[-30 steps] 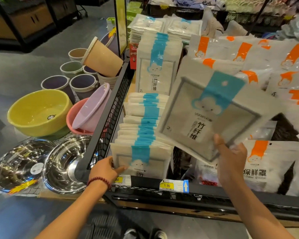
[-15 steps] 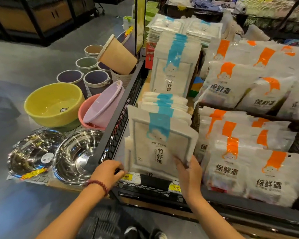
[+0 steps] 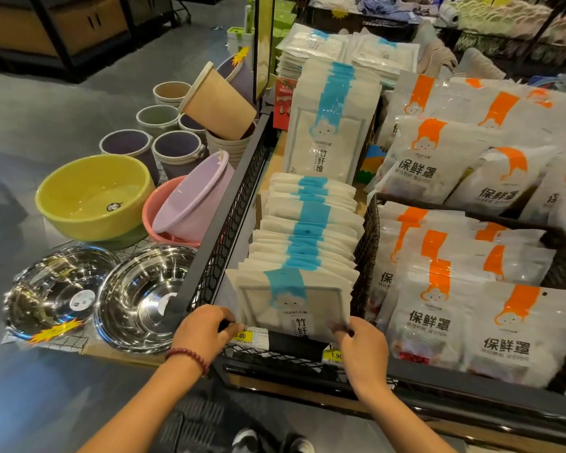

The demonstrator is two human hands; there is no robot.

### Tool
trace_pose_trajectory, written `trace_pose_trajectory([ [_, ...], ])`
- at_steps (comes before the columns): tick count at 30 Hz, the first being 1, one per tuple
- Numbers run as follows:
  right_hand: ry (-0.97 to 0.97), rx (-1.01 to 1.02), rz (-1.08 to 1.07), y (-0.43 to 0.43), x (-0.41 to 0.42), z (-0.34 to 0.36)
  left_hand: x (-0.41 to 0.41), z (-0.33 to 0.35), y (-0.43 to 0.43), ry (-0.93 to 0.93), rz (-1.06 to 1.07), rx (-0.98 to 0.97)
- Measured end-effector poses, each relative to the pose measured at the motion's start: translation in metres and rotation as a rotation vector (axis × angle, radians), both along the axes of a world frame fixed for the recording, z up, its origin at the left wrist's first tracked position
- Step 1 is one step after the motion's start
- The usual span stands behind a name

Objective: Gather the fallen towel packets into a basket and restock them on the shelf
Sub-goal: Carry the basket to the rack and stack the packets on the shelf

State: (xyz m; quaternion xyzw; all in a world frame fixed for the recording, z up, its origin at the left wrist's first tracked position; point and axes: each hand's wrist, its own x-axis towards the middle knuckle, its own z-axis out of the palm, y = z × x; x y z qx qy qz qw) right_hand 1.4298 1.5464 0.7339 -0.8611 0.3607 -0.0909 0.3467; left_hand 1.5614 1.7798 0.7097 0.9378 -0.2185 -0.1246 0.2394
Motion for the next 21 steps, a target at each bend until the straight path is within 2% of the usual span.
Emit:
trace_pose_trajectory([
  [7,-0.113,0.097,-0.036,0.006,0.003,0.002,0.000,-0.003,0.004,-0.008,-0.023,-0.046],
  [11,-0.198,0.164,-0.156,0.004,0.003,0.009,0.000,-0.003,0.004,-0.029,-0.046,-0.032],
  [14,-0.073,0.240,-0.080,0.004,0.006,0.010,-0.001,-0.004,0.004,-0.039,-0.052,-0.027],
  [18,0.163,0.004,0.096,0.008,0.013,0.006,0.000,-0.003,0.003,-0.046,-0.003,0.025],
  [21,0.296,-0.066,0.176,0.006,0.016,0.011,0.006,0.004,-0.006,-0.015,0.090,0.060],
])
